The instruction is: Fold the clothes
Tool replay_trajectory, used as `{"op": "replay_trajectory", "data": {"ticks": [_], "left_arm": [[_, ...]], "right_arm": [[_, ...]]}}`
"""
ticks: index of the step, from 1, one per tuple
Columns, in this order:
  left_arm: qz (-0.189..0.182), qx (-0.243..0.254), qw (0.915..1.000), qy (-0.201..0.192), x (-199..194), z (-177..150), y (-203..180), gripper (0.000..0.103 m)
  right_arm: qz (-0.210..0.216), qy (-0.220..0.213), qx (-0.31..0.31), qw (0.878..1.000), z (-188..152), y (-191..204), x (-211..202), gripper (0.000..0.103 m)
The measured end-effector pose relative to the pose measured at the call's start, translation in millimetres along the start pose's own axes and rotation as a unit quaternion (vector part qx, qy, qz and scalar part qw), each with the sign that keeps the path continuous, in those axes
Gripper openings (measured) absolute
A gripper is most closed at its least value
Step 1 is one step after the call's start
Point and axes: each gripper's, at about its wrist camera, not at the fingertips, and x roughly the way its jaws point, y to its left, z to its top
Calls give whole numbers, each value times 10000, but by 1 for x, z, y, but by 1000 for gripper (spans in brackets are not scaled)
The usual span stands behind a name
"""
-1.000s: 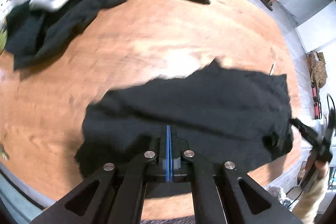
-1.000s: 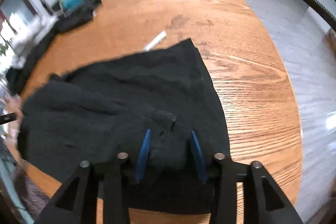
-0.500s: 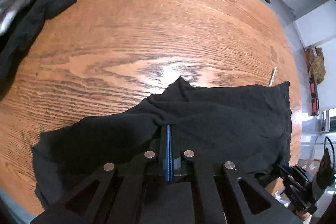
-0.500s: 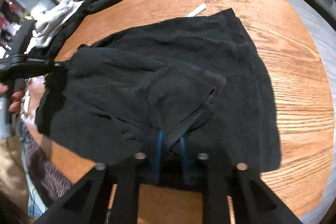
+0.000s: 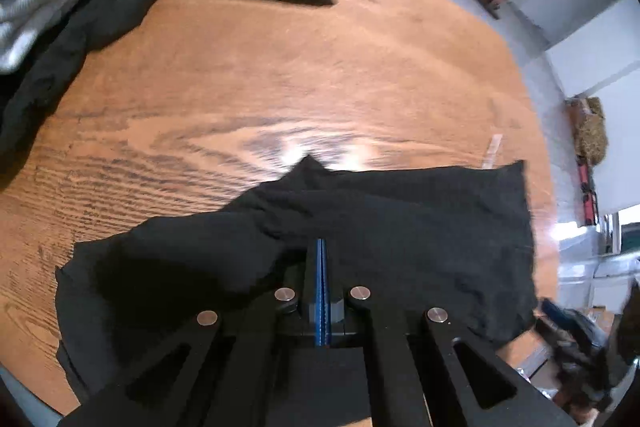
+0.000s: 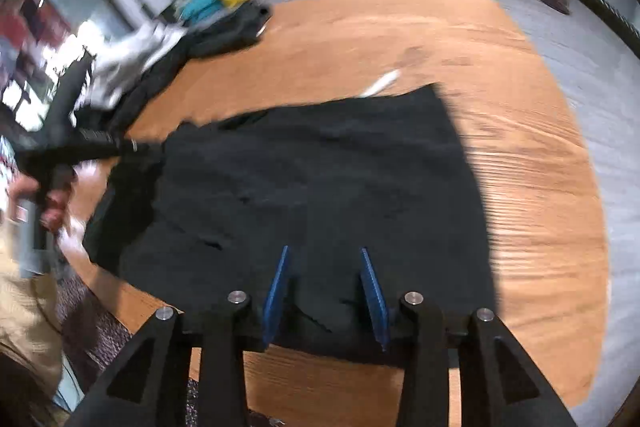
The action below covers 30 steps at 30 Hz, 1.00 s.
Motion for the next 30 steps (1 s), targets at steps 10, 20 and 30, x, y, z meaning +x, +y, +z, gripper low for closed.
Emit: {"op": "replay_trajectory", "data": {"ticks": [10,20,30], "left_arm": [[-186,-23,9986,497,21,-3,-24,3],[-1027,463,9759,1869,79,-8,-204,66],[530,924,9741,1996,140,-12,-313,70]], "right_arm": [[-175,-347,1969,9796,-67,-106,-31,64],[255,-464,2817,9580,-86,-123,-26,64],[217,-557,2277,9719,-70,-70,15,51]]}}
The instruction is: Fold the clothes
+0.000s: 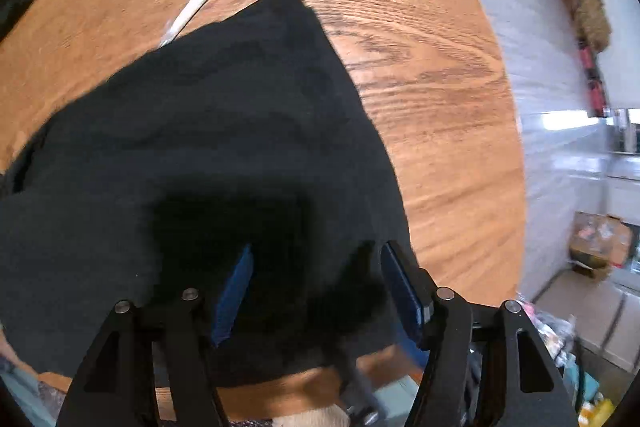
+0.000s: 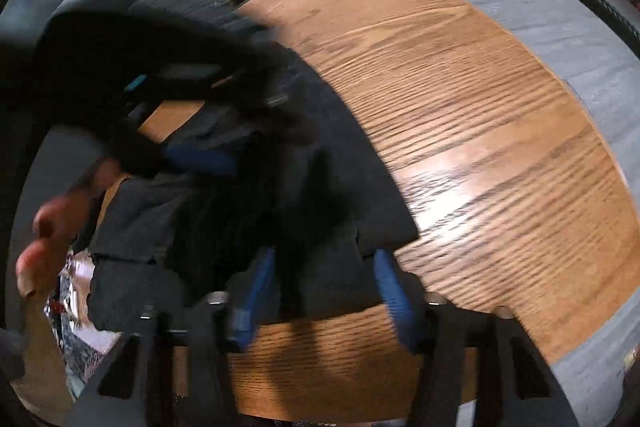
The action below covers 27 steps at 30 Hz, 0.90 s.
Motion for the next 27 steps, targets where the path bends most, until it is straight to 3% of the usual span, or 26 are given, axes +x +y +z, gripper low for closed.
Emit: {"op": "replay_trajectory", "data": {"ticks": [5,10,12,15,16,17,18,19,22,24,27], "left_arm": [[182,-96,9997,146,7,13,-26,73],[971,363,9946,64,21,7,-60,82],[1214,647,9905,-61,27,1,-75,91],[1062,858,9905,-157,24,-4,-78,89],[997,945,9904,-182,22,-6,-79,82],[932,1031,9901,-206,19,-8,-79,59],[1006,1052,9891,-221,16,-11,-76,43],[1111,1058,9879,-235,11,-14,-72,11],[645,1047,9922,-185,6,-20,-54,10],[37,880,9961,53,1,-23,-31,10],[-939,601,9937,-124,-34,-33,21,10]], "right_arm": [[136,-175,16,9998,-4,-6,1,43],[177,-289,-35,9994,-7,-8,2,42],[178,-314,-78,9993,-8,-8,3,41],[245,-376,-5,9990,-10,-13,6,23],[266,-405,57,9988,-12,-15,7,18],[338,-376,97,9987,-13,-16,9,13],[423,-344,131,9984,-14,-17,10,11],[571,-292,134,9979,-15,-16,11,8],[826,-347,-61,9960,-17,1,6,7],[974,-417,-255,9940,-16,18,1,7],[1030,-428,-718,9912,-15,53,-5,7]]}}
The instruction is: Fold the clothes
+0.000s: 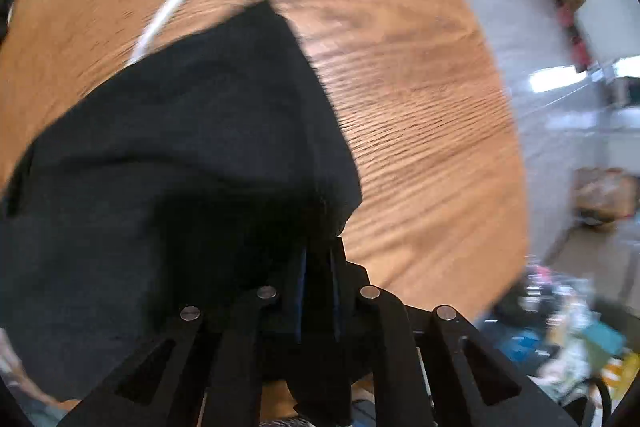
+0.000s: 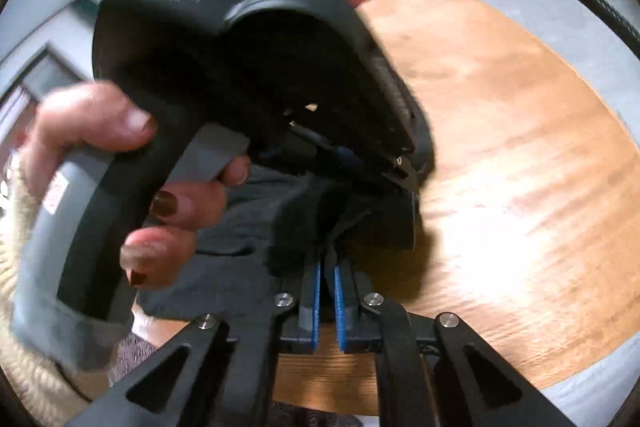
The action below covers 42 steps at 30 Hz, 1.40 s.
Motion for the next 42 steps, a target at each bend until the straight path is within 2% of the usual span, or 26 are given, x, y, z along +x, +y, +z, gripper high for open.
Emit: {"op": "replay_trajectory", "data": {"ticks": [3,5,7,12,14,15,16,17,18,19,20,22,23,25,27,28,29,30,31,32,33,34,36,39,41,42], "left_arm": [[-469,-261,9971,-540,-52,-21,48,10],[-519,-523,9929,-932,-84,-43,92,10],[-450,-841,9890,-1134,-96,-64,132,10],[-490,-1740,9760,-1213,-75,-110,226,10],[-558,-2000,9709,-1190,-63,-121,251,10],[-729,-2124,9667,-1227,-58,-124,259,11],[-945,-2256,9609,-1301,-57,-125,265,11],[-1049,-2347,9575,-1306,-58,-125,269,14],[-1127,-2427,9548,-1293,-60,-126,271,16],[-1205,-2508,9520,-1280,-61,-126,274,26],[-1236,-2549,9502,-1294,-64,-127,275,45],[-1323,-2588,9450,-1499,-80,-131,278,65],[-1371,-2568,9429,-1616,-88,-133,278,66],[-1297,-2425,9421,-1920,-111,-141,275,66],[-786,-2099,9428,-2466,-134,-153,259,66],[-510,-1840,9432,-2720,-142,-159,248,66],[-203,-1439,9440,-2961,-145,-166,233,61],[204,-1078,9460,-3052,-137,-174,212,52],[631,-731,9458,-3101,-128,-181,189,22],[735,-705,9508,-2926,-123,-181,194,8],[765,-750,9568,-2702,-119,-180,204,8],[579,-773,9613,-2579,-123,-195,221,8],[605,-626,9637,-2524,-105,-207,197,8],[818,124,9624,-2589,-89,-231,151,8],[903,624,9586,-2626,-80,-245,130,8],[1133,880,9534,-2655,-74,-248,122,8]], "right_arm": [[227,205,-533,9981,-1,45,14,7],[377,399,-885,9946,-6,76,31,7],[493,625,-1172,9899,-12,101,54,7],[610,1391,-1666,9743,-44,150,118,7],[546,1599,-1759,9698,-64,158,123,9],[508,1664,-1774,9686,-70,161,126,13],[464,1728,-1738,9684,-72,160,127,20],[447,1810,-1649,9685,-73,158,125,36],[445,1881,-1561,9686,-73,157,123,45],[517,1897,-1481,9692,-71,156,119,54],[591,1905,-1406,9698,-69,154,114,54],[758,1826,-1319,9714,-61,153,92,57],[833,1705,-1296,9732,-55,151,78,61],[938,1419,-1274,9772,-40,146,52,67],[789,1013,-1378,9821,-20,142,28,67],[425,754,-1551,9841,-11,144,23,67],[-206,463,-1849,9814,-2,145,23,57],[-571,326,-2051,9765,1,149,29,46],[-862,264,-2227,9707,9,148,35,29],[-992,330,-2305,9674,16,148,49,19],[-917,427,-2303,9678,21,150,60,15],[-840,522,-2305,9680,26,153,72,14],[-652,673,-2379,9668,26,168,97,14],[-312,939,-2514,9628,37,190,129,14],[-442,1002,-2592,9596,43,195,156,14],[-499,1045,-2615,9582,47,197,169,15]]}}
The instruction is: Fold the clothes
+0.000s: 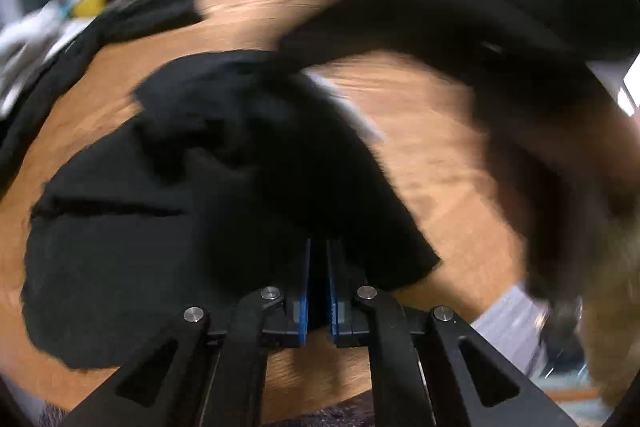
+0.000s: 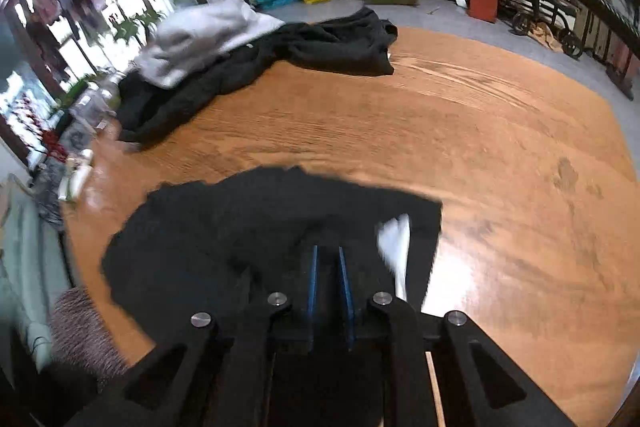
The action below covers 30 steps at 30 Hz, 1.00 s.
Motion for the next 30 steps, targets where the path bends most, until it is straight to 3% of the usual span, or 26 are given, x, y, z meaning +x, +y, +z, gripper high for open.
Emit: {"op": "replay_trajectory", "data": {"ticks": [2,3,5,8,10,12,13,16,17,18,22,25,30], "left_arm": [[629,335,9975,0,13,-3,-6,8],[616,52,9981,55,16,-4,7,8],[437,-658,9967,162,19,-6,36,8],[305,-1570,9870,172,4,-18,86,8],[13,-2115,9770,268,-4,-28,118,8],[-520,-2753,9597,229,-14,-37,146,8],[-338,-2863,9575,116,-23,-36,154,8],[-4,-2590,9657,-173,-39,-22,152,8],[-195,-2552,9665,-202,-39,-17,149,8],[-420,-2529,9664,-181,-35,-12,146,8],[-32,-2394,9708,169,11,-7,102,8],[269,-2311,9725,81,13,-27,97,6],[203,-2544,9669,8,-3,-56,104,6]], "right_arm": [[26,198,104,9997,11,-7,18,15],[-43,261,183,9995,14,-16,22,16],[-296,434,243,9983,18,-27,37,15],[-388,548,572,9961,19,-51,54,15],[-216,448,773,9958,18,-61,58,14],[-134,407,861,9954,19,-65,52,14],[-80,324,922,9952,19,-66,46,16],[60,94,888,9960,18,-61,24,20],[180,28,736,9971,17,-52,14,22],[307,21,622,9976,16,-44,8,22],[612,231,130,9978,14,-10,11,23],[86,466,-116,9988,22,7,38,23],[-568,559,83,9968,45,-3,81,20]]}}
